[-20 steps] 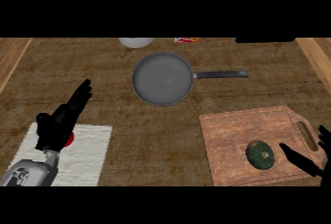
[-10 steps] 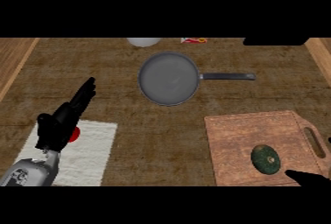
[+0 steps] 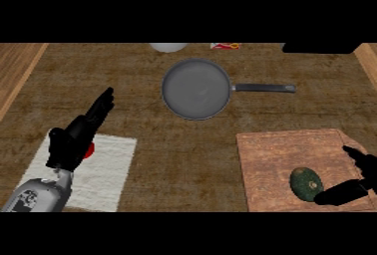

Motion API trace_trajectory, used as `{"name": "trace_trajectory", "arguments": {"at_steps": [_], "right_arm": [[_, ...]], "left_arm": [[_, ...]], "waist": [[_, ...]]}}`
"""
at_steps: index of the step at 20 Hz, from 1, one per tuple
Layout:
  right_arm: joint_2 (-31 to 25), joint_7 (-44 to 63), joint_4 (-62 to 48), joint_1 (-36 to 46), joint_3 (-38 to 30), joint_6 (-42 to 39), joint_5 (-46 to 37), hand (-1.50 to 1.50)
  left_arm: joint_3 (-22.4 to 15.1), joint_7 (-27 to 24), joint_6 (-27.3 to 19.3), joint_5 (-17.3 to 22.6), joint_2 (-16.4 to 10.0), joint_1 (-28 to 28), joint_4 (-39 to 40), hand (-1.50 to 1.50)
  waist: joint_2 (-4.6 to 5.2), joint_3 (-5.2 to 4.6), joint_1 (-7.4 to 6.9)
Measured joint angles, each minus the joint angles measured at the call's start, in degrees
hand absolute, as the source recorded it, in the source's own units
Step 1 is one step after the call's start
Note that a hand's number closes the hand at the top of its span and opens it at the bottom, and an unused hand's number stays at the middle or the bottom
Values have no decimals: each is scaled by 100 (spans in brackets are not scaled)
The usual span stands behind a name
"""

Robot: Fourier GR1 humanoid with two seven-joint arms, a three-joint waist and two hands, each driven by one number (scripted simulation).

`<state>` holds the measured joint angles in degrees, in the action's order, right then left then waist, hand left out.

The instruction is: Pick the squash from the cutting board and place it in the pan

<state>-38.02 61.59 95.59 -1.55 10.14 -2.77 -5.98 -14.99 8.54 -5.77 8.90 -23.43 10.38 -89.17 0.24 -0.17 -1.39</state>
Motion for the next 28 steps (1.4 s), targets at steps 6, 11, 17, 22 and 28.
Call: {"name": "trace_trajectory", "arguments": {"at_steps": [6,11,17,22,28], "right_arm": [[157,471,-331,789,268,-336,478,-150],[188,681,-497,1053,563,-384,458,-150],[187,733,-626,1061,833,-399,397,-150],[291,751,-768,1099,1017,-360,285,-150],[448,569,-1023,973,1091,-303,1,-150]], "left_arm": [[88,122,62,-11,-8,-14,-134,0],[136,153,89,-48,52,-18,-130,0],[235,114,156,-94,87,-12,-12,0],[170,200,92,-227,200,-114,-170,0],[326,176,226,-229,214,-92,-137,0]], "waist": [[-9,8,10],[-15,8,53],[-19,9,99],[-25,11,92],[-25,12,118]]}}
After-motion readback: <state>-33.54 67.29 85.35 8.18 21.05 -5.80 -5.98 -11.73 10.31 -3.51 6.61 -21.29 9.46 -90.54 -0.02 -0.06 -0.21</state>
